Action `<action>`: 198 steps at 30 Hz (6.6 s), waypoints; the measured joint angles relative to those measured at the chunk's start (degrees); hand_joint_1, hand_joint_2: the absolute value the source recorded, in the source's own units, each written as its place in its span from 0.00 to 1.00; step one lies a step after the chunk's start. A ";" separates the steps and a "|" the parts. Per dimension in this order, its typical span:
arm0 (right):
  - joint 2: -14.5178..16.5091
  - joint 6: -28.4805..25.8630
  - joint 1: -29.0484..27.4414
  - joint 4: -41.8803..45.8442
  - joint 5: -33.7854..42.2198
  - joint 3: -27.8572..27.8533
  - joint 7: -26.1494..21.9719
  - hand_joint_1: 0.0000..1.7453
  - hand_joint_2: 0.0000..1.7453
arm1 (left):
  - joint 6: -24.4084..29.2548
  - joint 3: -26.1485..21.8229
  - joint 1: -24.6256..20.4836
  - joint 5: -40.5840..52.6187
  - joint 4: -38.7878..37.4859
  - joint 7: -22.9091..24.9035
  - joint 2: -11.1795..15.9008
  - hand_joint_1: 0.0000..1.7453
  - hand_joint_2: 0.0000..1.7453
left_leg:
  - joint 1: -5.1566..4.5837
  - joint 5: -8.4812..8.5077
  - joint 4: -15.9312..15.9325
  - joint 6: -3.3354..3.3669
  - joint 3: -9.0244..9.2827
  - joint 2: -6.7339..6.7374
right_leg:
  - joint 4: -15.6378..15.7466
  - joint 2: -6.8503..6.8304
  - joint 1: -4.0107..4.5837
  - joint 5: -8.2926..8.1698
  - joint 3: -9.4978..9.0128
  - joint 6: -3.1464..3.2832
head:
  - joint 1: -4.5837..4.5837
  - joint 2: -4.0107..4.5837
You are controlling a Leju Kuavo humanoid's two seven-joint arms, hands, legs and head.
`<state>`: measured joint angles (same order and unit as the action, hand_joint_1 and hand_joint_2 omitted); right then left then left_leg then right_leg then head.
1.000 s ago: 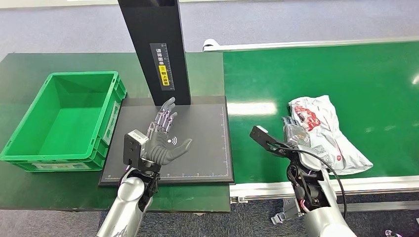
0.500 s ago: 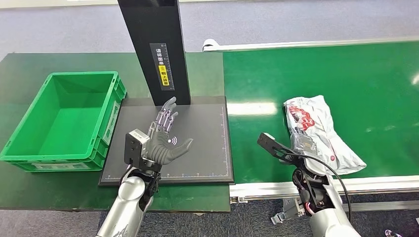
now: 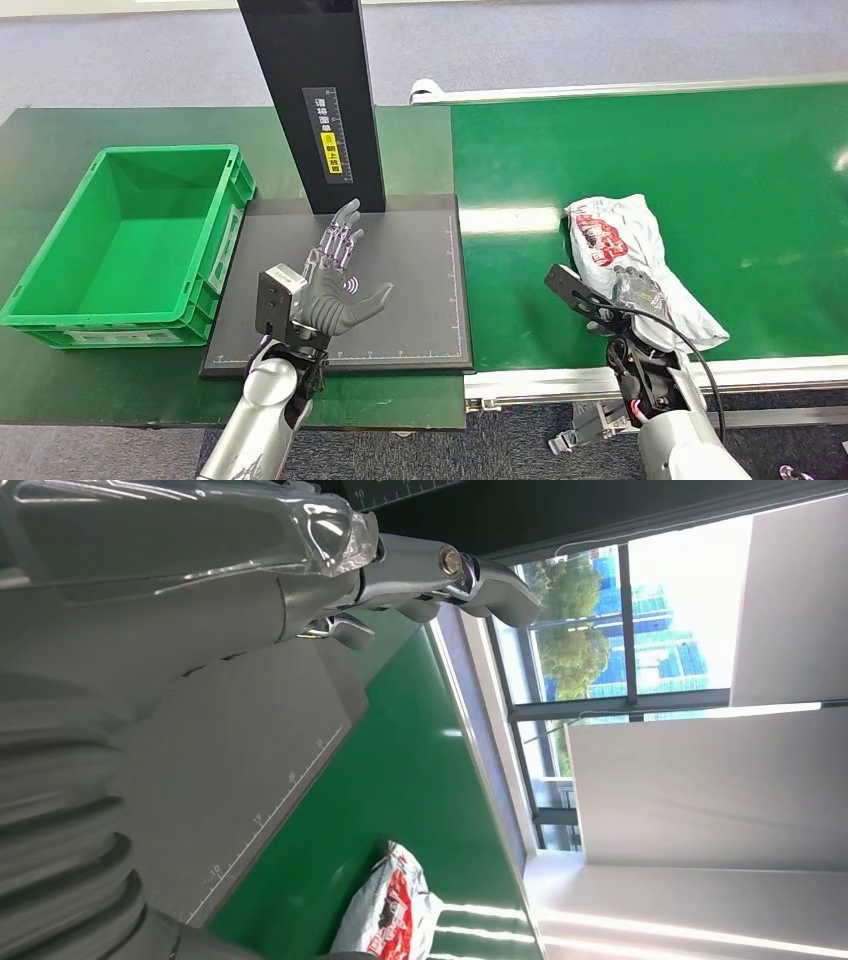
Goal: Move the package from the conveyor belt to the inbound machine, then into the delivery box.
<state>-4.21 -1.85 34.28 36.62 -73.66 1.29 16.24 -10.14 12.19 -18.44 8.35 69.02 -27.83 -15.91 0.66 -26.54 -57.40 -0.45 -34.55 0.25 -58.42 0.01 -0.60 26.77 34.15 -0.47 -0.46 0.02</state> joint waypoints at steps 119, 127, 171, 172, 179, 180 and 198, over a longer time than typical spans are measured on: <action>9.52 -2.02 -4.70 25.05 38.61 28.55 -39.30 0.00 1.00 | 10.60 -3.82 5.66 -9.95 8.97 -5.74 0.82 0.00 1.00 | 0.04 0.00 0.03 -0.01 0.00 0.01 | 0.00 0.00 0.04 0.01 -0.02 0.01 | -0.01 -0.01; 10.00 -0.65 -5.03 25.78 47.46 25.02 -39.91 0.00 1.00 | 10.17 -3.60 5.66 -7.26 8.94 -4.74 0.93 0.00 1.00 | 0.04 0.00 0.02 -0.01 0.00 0.01 | 0.00 0.00 0.04 0.01 0.00 0.01 | -0.01 0.00; 10.88 -9.61 -6.90 31.76 59.84 16.06 -40.29 0.00 1.00 | 3.01 10.41 -0.59 33.79 -12.65 9.61 3.06 0.91 1.00 | 0.03 0.00 0.02 -0.01 0.06 0.02 | 0.00 0.01 0.03 0.01 -0.05 0.01 | 0.00 0.01; 10.88 -9.56 -6.95 31.80 59.70 16.06 -40.16 0.00 1.00 | 3.18 10.39 -0.62 33.86 -12.65 9.46 3.05 0.89 1.00 | 0.03 0.00 0.02 -0.01 0.06 0.02 | 0.00 0.01 0.03 0.01 -0.05 0.01 | -0.01 0.01; 10.88 -8.86 -7.04 31.81 58.76 16.06 -38.60 0.00 1.00 | 4.19 10.29 -0.75 34.24 -12.65 8.61 3.03 0.89 1.00 | 0.03 0.00 0.02 -0.01 0.06 0.03 | 0.00 0.01 0.03 0.01 -0.05 0.01 | 0.00 0.01; 10.89 -8.59 -7.04 31.80 58.93 16.06 -38.11 0.00 1.00 | 4.38 10.29 -0.77 34.24 -12.65 8.57 3.02 0.93 1.00 | 0.03 0.00 0.02 -0.01 0.06 0.03 | 0.00 0.01 0.03 0.01 -0.06 0.01 | 0.00 0.00; 11.91 2.19 -6.98 26.40 84.60 14.13 -26.51 0.00 1.00 | 28.36 8.17 1.38 28.75 -5.60 -4.07 2.53 1.00 1.00 | 0.03 0.00 0.02 -0.01 0.01 0.02 | -0.01 0.00 0.03 0.01 -0.04 0.01 | 0.00 0.00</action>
<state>7.69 0.34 27.31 63.02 10.94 15.42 -10.27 18.22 20.37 -17.05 37.10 63.42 -31.90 -13.38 0.69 -26.54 -57.38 -0.46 -34.54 0.27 -58.43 0.01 -0.57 26.78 34.11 -0.47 -0.46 0.02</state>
